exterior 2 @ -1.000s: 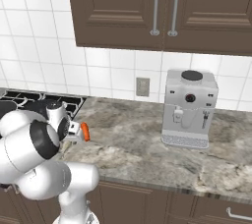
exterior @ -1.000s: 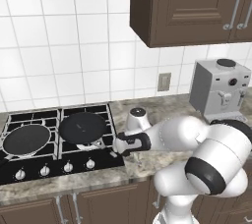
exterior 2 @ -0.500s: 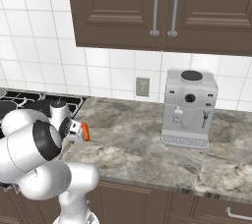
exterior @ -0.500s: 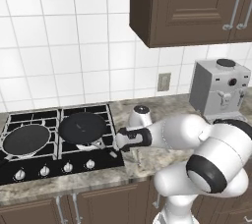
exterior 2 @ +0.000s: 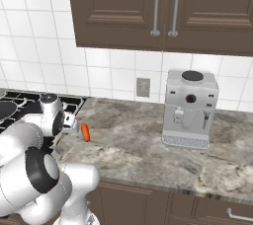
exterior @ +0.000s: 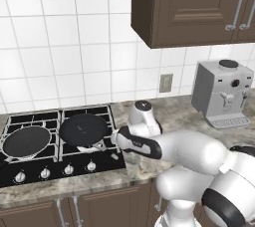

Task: Place both pans onto different burners. Then place the carrot and the fish on different pans.

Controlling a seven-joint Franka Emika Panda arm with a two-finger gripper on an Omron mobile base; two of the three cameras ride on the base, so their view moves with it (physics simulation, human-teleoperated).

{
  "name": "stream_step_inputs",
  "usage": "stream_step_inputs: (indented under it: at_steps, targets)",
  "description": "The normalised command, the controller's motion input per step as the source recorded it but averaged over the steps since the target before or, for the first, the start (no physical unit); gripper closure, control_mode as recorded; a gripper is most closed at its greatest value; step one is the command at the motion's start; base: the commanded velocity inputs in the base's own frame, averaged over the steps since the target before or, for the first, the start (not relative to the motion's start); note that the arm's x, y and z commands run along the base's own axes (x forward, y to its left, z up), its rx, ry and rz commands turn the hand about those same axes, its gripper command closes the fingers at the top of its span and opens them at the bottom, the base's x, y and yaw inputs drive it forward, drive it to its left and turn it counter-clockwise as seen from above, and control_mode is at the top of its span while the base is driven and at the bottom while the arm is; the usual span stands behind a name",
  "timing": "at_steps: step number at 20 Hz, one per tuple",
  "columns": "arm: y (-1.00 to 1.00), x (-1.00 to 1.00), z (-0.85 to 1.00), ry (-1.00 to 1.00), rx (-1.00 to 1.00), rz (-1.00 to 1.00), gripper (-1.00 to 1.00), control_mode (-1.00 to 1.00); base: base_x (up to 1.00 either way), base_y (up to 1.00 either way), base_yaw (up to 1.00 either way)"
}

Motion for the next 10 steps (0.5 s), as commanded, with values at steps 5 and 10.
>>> stream_step_inputs:
  at_steps: [5, 10]
  targets:
    - [0.18, 0.00, 0.57, -0.09, 0.00, 0.04, 1.00, -1.00, 0.00, 0.00, 0.00]
    - [0.16, 0.00, 0.51, -0.07, 0.00, 0.04, 1.00, -1.00, 0.00, 0.00, 0.00]
